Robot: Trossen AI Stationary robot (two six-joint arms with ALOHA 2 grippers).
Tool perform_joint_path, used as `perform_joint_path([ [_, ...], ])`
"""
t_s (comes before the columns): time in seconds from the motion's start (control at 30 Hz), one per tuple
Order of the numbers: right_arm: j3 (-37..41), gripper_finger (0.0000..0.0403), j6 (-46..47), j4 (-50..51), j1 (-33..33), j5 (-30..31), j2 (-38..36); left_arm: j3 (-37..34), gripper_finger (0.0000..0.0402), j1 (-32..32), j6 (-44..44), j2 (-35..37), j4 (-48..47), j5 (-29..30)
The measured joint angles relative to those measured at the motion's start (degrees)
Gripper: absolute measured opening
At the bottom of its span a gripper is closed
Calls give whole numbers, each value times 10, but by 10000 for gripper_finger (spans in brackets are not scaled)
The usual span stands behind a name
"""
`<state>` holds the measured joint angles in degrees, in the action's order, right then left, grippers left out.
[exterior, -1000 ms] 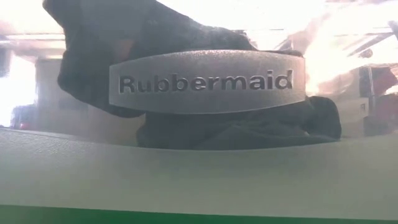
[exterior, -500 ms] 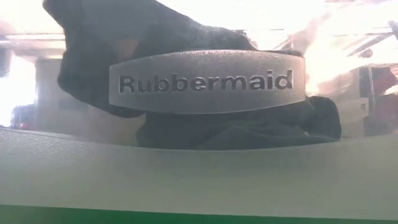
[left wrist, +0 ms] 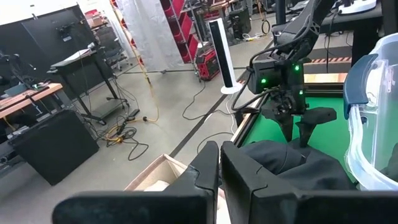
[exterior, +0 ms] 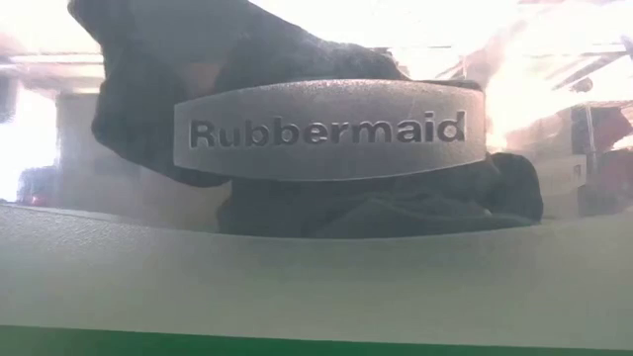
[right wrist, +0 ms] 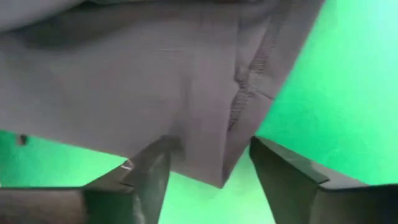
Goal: Sort clothes
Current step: Put the black shorts into the transparent bin
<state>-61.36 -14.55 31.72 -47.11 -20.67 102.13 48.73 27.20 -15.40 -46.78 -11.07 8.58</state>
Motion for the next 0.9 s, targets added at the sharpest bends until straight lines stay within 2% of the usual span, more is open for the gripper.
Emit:
perform_joint_path([
  [0.13,-3,160,15,-8,0,19,1,0,0,0,0,0,0,0],
  [0.37,2,23,26,-16,-1,34,2,0,0,0,0,0,0,0],
  [0.67,-12,9,35,0,-9,43,-16,0,0,0,1,0,-3,0],
  [0.83,-35,9,34,43,-9,173,-77,0,0,0,9,0,-3,0],
  [0.9,-41,9,31,53,-9,207,-111,0,0,0,9,0,-3,0],
])
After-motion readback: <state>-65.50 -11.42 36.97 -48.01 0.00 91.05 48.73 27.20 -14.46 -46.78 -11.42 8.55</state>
